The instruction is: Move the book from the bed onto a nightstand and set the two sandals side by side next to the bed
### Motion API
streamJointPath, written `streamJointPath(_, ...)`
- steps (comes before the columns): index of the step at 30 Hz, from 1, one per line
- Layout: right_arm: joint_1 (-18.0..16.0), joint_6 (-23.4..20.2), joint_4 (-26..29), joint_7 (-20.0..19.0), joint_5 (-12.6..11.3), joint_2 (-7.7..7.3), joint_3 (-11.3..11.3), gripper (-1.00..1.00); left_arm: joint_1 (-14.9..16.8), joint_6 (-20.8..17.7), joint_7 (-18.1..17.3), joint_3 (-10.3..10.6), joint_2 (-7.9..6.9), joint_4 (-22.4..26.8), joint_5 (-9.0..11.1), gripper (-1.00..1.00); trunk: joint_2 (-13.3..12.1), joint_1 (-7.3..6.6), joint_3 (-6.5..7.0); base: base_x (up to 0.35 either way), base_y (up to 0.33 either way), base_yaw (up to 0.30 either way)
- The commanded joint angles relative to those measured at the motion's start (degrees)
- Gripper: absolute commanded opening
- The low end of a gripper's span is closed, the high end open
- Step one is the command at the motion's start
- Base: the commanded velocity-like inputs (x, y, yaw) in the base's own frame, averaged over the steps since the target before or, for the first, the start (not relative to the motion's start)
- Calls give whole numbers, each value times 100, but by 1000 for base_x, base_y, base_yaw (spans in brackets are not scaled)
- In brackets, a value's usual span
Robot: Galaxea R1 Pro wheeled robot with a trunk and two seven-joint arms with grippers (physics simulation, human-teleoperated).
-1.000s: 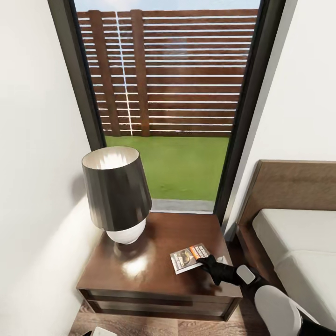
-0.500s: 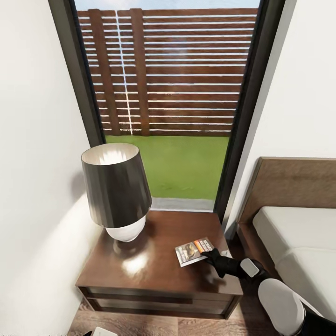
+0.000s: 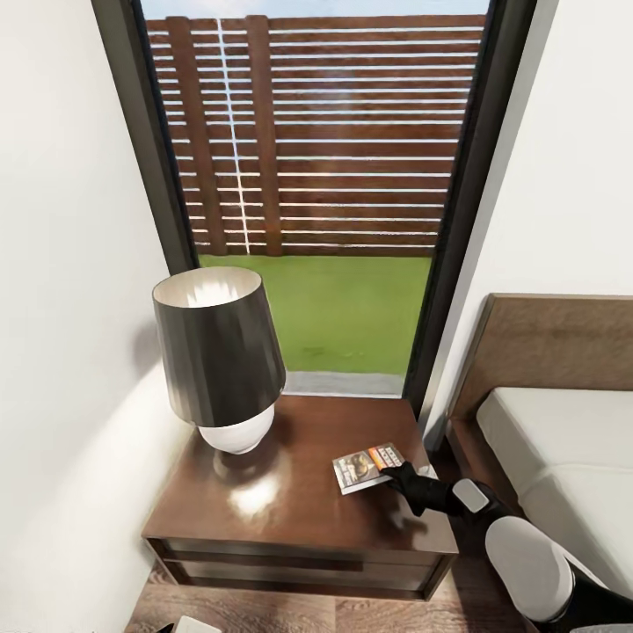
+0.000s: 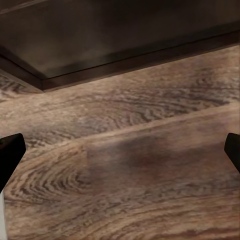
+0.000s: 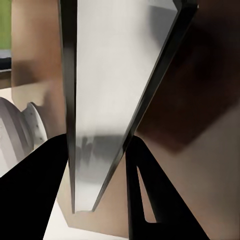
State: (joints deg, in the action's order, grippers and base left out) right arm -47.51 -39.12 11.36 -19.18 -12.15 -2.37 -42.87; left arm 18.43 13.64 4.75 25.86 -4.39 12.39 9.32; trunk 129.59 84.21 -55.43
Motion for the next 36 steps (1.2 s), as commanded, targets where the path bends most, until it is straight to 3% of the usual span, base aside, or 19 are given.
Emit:
streamJointPath(1, -4, 9, 7, 186, 178, 2, 78, -100, 3, 16, 25, 50, -4, 1, 53, 100, 1, 0, -6, 0, 0, 0)
streamJointPath(15, -13, 11, -3, 204, 178, 14, 85, -100, 3, 16, 26, 50, -7, 1, 53, 100, 1, 0, -6, 0, 0, 0)
streamJointPath(16, -13, 13, -4, 204, 178, 15, 85, 100, 3, 16, 26, 50, -7, 1, 53, 100, 1, 0, -6, 0, 0, 0)
streamJointPath(36, -13, 18, -11, 351, 179, 19, 91, 100, 3, 15, 26, 50, -9, 4, 59, 100, 1, 0, -6, 0, 0, 0)
